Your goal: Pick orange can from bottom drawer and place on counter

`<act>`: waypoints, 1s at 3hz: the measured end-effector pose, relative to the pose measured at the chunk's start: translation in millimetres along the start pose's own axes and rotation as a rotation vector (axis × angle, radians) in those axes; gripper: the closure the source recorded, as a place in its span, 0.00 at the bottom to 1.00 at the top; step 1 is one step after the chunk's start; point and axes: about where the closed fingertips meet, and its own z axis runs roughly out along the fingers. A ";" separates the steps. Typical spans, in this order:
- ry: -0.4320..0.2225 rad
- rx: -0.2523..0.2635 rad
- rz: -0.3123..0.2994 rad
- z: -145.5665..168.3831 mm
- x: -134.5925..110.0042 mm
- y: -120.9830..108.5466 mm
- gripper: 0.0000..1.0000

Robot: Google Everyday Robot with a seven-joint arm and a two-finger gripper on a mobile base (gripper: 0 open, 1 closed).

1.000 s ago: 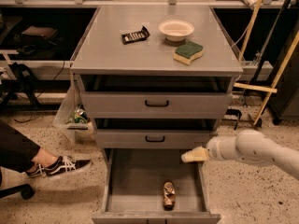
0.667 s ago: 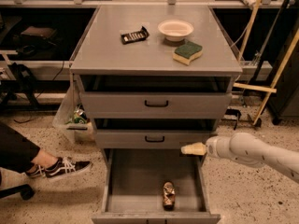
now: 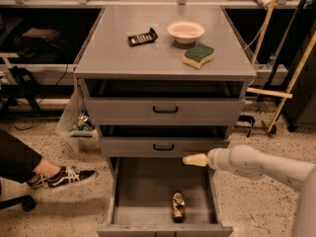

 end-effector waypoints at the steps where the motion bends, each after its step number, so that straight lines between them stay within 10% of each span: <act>1: 0.054 -0.013 0.060 78.9 48.9 42.7 0.00; 3: 0.120 0.005 0.093 117.0 74.6 32.6 0.00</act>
Offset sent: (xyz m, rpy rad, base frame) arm -0.0119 0.0546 -0.0674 0.0364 0.0929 -0.0047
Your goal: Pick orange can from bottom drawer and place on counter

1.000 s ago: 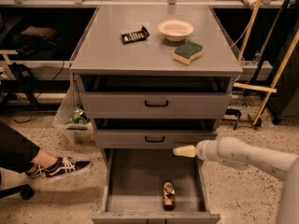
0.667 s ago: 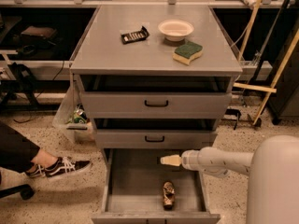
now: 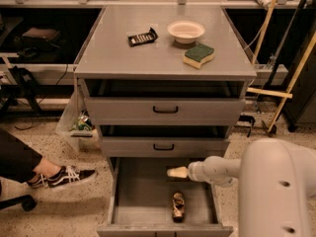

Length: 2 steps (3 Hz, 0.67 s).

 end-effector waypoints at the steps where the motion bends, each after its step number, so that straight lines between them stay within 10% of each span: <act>1: 0.058 0.042 0.122 66.4 45.8 -63.5 0.00; 2: 0.058 0.042 0.122 66.1 45.2 -63.4 0.00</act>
Offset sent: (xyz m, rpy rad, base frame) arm -0.0008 -0.0279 -0.0661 0.0058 0.0900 -0.0734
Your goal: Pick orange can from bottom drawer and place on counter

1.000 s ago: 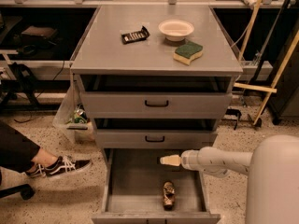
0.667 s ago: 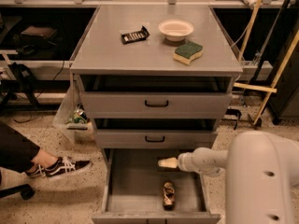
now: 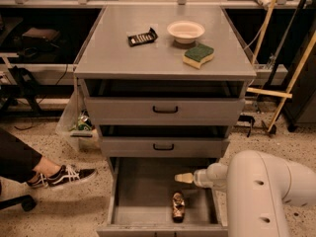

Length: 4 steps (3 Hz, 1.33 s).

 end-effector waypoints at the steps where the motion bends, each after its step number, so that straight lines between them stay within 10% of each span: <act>1: 0.016 0.038 -0.018 -0.6 30.0 -12.0 0.00; 4: 0.055 0.057 -0.064 -4.5 70.0 -12.3 0.00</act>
Offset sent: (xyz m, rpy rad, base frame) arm -0.1155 -0.0470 -0.0789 -0.2243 0.0955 0.0077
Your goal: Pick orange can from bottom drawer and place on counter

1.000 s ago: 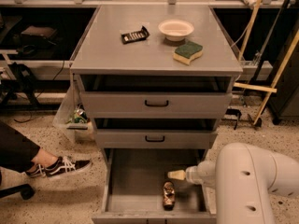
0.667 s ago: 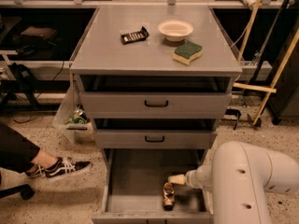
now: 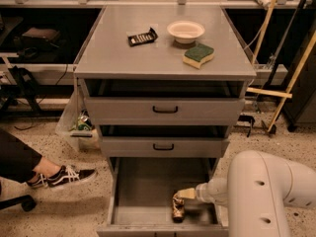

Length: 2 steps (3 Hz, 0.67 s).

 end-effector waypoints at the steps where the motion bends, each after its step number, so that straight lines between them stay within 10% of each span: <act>1: 0.000 0.000 0.000 -1.4 -0.7 0.4 0.00; 2: -0.020 -0.032 -0.055 -16.9 14.3 17.3 0.00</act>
Offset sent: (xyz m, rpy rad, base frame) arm -0.1715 0.0848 0.0881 0.0738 -0.2487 0.4209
